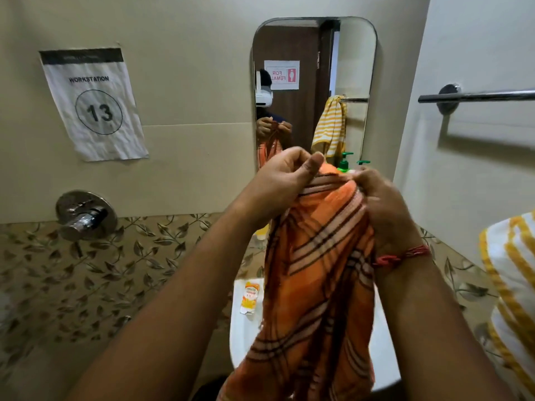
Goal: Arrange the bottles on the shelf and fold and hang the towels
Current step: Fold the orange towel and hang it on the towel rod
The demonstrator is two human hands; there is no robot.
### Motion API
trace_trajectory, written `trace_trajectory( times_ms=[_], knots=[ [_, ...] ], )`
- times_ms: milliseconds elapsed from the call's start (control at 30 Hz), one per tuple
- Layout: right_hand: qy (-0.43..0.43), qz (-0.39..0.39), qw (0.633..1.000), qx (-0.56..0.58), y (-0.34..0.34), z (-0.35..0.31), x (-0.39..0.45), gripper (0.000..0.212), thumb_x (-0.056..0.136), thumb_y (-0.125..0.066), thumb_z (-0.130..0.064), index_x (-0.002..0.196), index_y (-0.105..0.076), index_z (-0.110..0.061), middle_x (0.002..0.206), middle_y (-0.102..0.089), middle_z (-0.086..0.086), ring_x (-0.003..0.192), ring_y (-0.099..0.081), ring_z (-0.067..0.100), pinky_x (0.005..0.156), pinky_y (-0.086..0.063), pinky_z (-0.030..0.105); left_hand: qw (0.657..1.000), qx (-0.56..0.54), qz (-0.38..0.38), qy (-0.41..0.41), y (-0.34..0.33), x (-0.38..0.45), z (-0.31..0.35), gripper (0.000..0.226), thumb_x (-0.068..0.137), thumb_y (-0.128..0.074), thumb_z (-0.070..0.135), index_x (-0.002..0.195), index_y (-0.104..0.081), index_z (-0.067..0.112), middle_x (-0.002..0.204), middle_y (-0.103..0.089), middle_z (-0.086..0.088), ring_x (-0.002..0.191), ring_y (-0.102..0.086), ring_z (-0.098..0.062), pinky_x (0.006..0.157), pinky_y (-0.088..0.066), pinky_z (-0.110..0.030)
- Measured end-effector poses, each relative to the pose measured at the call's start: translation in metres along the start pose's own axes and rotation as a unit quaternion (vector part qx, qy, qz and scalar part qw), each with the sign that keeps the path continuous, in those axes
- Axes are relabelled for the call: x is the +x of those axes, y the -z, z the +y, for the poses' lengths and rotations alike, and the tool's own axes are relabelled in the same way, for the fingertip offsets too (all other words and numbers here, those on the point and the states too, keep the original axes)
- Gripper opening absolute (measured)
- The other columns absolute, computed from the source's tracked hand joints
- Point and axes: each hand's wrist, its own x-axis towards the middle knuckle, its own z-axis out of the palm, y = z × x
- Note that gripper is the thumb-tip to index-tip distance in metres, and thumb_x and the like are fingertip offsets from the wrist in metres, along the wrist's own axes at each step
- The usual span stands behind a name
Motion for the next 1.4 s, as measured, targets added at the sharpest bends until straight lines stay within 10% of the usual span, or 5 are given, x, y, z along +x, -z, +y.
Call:
trace_trajectory(
  times_ms=[200, 400, 700, 1033, 1400],
  knots=[
    [-0.133, 0.009, 0.955, 0.264, 0.023, -0.019, 0.019, 0.056, 0.049, -0.085, -0.028, 0.096, -0.062, -0.006, 0.101, -0.053, 0.020, 0.100, -0.051, 0.032, 0.107, -0.039, 0.056, 0.937, -0.111, -0.286, 0.168, 0.020, -0.035, -0.056, 0.035, 0.079, -0.082, 0.036, 0.104, -0.073, 0.014, 0.105, -0.073, -0.014, 0.096, -0.070, -0.027, 0.088, -0.058, -0.036],
    [-0.006, 0.107, 0.994, 0.022, 0.044, -0.039, 0.020, 0.009, 0.092, -0.067, -0.020, 0.089, -0.060, -0.014, 0.071, -0.062, 0.002, 0.052, -0.061, 0.008, 0.051, -0.051, 0.020, 0.967, -0.147, 0.000, 0.206, 0.049, -0.049, -0.103, 0.009, 0.083, -0.076, 0.016, 0.091, -0.078, 0.016, 0.093, -0.066, -0.013, 0.071, -0.065, -0.016, 0.072, -0.056, -0.030],
    [-0.032, -0.244, 0.890, -0.384, -0.017, -0.032, 0.000, 0.027, 0.091, -0.066, -0.044, 0.113, -0.067, -0.030, 0.102, -0.071, -0.007, 0.092, -0.069, 0.010, 0.082, -0.057, 0.029, 0.997, -0.020, -0.010, 0.069, 0.013, -0.011, -0.019, 0.012, 0.091, -0.068, 0.015, 0.102, -0.074, 0.015, 0.096, -0.073, -0.013, 0.087, -0.071, -0.024, 0.078, -0.059, -0.037],
    [0.058, 0.015, 0.939, -0.340, 0.026, -0.038, 0.007, 0.024, 0.097, -0.051, -0.024, 0.095, -0.070, -0.009, 0.085, -0.071, 0.010, 0.082, -0.068, 0.028, 0.073, -0.053, 0.038, 0.986, -0.052, 0.014, 0.160, 0.049, -0.049, -0.060, 0.020, 0.096, -0.060, 0.025, 0.102, -0.067, 0.007, 0.063, -0.055, 0.002, 0.048, -0.043, -0.007, 0.047, -0.034, -0.023],
    [0.004, -0.128, 0.922, -0.366, -0.009, -0.031, -0.011, 0.023, 0.096, -0.051, -0.025, 0.097, -0.073, -0.016, 0.090, -0.074, 0.003, 0.087, -0.069, 0.022, 0.082, -0.057, 0.044, 0.972, -0.165, 0.152, 0.068, 0.015, -0.038, 0.003, 0.047, 0.097, -0.059, 0.042, 0.133, -0.043, 0.016, 0.112, -0.069, -0.012, 0.090, -0.073, -0.017, 0.076, -0.060, -0.037]
  ],
)
